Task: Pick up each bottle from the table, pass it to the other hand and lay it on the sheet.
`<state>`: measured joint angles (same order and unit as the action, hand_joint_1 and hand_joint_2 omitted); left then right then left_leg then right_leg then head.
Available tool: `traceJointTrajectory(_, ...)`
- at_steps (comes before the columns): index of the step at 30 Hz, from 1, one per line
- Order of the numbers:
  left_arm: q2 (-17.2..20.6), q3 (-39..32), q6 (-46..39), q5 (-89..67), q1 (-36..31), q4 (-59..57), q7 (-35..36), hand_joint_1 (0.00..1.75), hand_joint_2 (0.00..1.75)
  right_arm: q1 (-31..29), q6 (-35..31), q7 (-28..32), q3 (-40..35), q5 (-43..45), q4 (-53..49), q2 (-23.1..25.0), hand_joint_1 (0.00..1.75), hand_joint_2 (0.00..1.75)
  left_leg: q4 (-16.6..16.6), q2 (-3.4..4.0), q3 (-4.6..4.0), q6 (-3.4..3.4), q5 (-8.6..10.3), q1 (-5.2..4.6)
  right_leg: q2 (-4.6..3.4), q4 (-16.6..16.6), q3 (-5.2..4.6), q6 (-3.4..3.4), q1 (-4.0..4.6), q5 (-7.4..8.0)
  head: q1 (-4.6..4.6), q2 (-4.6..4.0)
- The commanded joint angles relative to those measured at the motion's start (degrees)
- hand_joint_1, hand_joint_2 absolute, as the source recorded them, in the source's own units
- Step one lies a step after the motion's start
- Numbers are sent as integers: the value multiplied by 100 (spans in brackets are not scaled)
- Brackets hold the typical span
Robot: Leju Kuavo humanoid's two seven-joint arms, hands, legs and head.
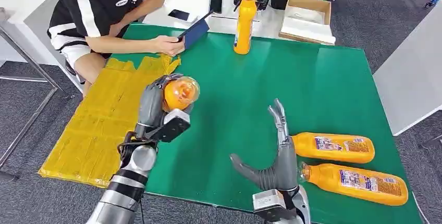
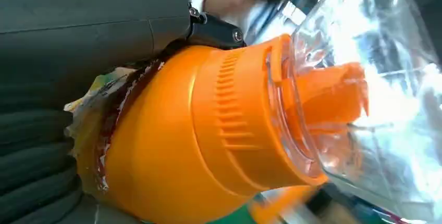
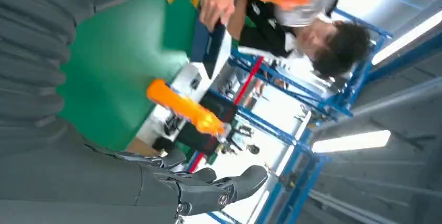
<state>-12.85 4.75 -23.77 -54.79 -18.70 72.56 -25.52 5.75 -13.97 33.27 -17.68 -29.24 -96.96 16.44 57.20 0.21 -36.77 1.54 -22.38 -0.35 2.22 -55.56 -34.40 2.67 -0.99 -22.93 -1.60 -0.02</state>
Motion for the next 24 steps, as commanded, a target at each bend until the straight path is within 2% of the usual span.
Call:
traceJointTrajectory(1, 1141, 2972, -1623, -3521, -1599, -3624, 3075, 175, 175, -628, -107, -102, -29, 100, 45, -530, 0, 175, -11, -20, 42, -14, -1, 2, -1, 11, 48, -15, -2, -9, 0, 0)
traceJointTrajectory(3, 1251, 3505, -1623, -3521, -1692, -4077, 3384, 175, 175, -755, -148, -124, -78, 67, 232, -615, 0, 175, -10, -29, 23, -4, 7, 0, 17, 9, 31, -7, -2, -4, 2, 0)
traceJointTrajectory(6, 1327, 3664, -1623, -3521, -1713, -4493, 3341, 175, 175, -815, -234, -151, -181, 90, 369, -729, 0, 175, -11, 4, 39, -7, -1, 2, -20, 14, 39, -11, 1, 0, 0, 0)
traceJointTrajectory(8, 1424, 4193, -1623, -3521, -1782, -4982, 3682, 175, 175, -821, -170, -77, -140, 176, 525, -690, 0, 175, -10, 14, 34, -5, -3, 3, -26, 13, 36, -8, 2, 2, 0, 0)
traceJointTrajectory(9, 1424, 4239, -1623, -3518, -1749, -5163, 3722, 175, 175, -836, -132, -17, -135, 189, 624, -679, 0, 175, -14, 18, 48, -9, -6, 3, -34, 16, 49, -13, 2, -1, 0, 0)
traceJointTrajectory(12, 1374, 3934, -1623, -3521, -1739, -5392, 3660, 175, 175, -946, -87, 55, -170, 199, 841, -637, 0, 175, -11, 35, 48, -9, -10, 5, -41, 14, 46, -13, 4, -3, 2, 0)
traceJointTrajectory(14, 1422, 4314, -1540, -3521, -1889, -5663, 4074, 175, 175, -1007, -71, 83, -199, 209, 954, -598, 0, 175, -5, 45, 50, -13, -15, 7, -53, 8, 47, -17, 6, -5, -2, 0)
traceJointTrajectory(17, 1418, 4105, -1598, -3434, -1878, -5685, 4045, 175, 175, -1010, -68, 87, -234, 204, 1000, -578, 0, 175, -1, 27, 25, -9, -5, 9, -28, 4, 25, -14, 7, -3, 0, 0)
traceJointTrajectory(20, 1418, 4105, -1598, -3434, -1878, -5685, 4045, 175, 175, -1010, -68, 87, -234, 204, 1000, -578, 0, 175, -3, 29, 40, -12, -9, 9, -43, 4, 43, -17, 6, -6, 0, 0)
traceJointTrajectory(24, 1416, 3604, -1609, -3521, -1916, -5714, 4402, 175, 175, -997, -67, 90, -279, 180, 1040, -580, 0, 175, -2, 32, 43, -13, -10, 9, -49, 4, 45, -18, 6, -5, 0, 0)
